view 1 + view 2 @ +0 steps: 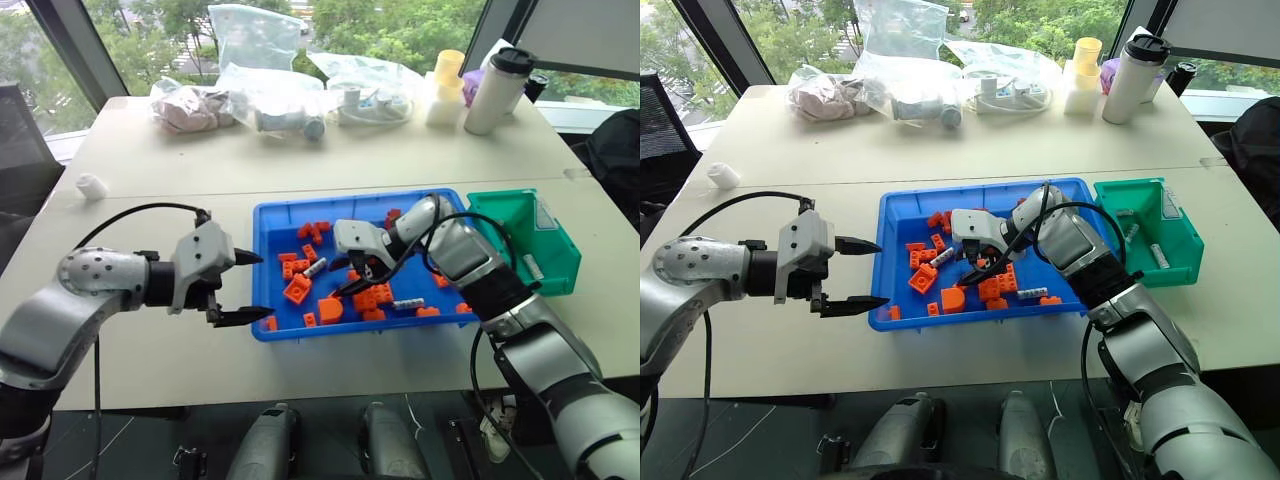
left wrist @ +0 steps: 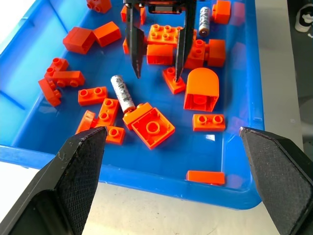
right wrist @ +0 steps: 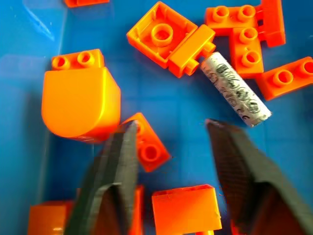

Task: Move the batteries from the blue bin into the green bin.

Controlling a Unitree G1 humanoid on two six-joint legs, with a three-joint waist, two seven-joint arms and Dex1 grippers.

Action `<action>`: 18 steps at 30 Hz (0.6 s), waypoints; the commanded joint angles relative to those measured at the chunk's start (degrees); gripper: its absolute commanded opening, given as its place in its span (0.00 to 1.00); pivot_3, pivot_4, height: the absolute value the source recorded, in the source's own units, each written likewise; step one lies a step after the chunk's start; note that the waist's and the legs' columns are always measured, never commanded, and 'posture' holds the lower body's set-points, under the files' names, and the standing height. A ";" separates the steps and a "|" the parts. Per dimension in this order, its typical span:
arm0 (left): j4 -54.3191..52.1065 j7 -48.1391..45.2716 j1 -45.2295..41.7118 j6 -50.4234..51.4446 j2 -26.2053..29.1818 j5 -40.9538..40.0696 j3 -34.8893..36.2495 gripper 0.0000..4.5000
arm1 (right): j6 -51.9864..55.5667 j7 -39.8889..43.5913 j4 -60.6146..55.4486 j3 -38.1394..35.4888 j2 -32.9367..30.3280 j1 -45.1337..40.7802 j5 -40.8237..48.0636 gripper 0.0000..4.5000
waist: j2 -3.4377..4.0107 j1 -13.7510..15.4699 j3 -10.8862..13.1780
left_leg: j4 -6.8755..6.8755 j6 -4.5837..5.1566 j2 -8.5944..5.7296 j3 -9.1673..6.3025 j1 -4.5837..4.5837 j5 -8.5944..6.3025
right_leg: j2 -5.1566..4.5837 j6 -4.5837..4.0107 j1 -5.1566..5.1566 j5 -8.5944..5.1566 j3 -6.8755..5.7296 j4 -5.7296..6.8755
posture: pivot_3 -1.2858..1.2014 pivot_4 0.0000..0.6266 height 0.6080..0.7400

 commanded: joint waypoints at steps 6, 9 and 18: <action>0.02 -0.81 -1.00 -1.25 0.32 0.58 0.28 1.00 | 4.40 -5.09 3.67 -5.21 4.21 -4.51 3.47 0.76 | 0.00 -0.04 0.00 | -0.03 0.00 0.00 0.00 -0.01 0.00 | -0.02 0.00 -0.02 0.00 0.00 0.00 | 0.52 0.24 1.00; -0.04 -0.64 -1.03 -1.21 0.10 0.69 0.25 1.00 | 2.36 -7.50 7.29 -4.15 5.72 -4.57 1.75 0.76 | 0.00 -0.01 0.00 | -0.03 -0.01 -0.01 0.00 -0.01 0.00 | -0.02 0.00 -0.03 0.00 0.00 0.01 | 0.52 0.24 1.00; -0.90 -0.14 -0.30 -0.76 0.03 0.58 0.79 1.00 | -4.28 -7.09 11.75 0.43 6.73 -3.64 -2.22 0.57 | 0.01 -0.21 0.00 | -0.04 -0.02 -0.02 0.03 -0.03 0.01 | -0.02 0.00 -0.12 0.00 0.00 0.08 | 0.52 0.24 1.00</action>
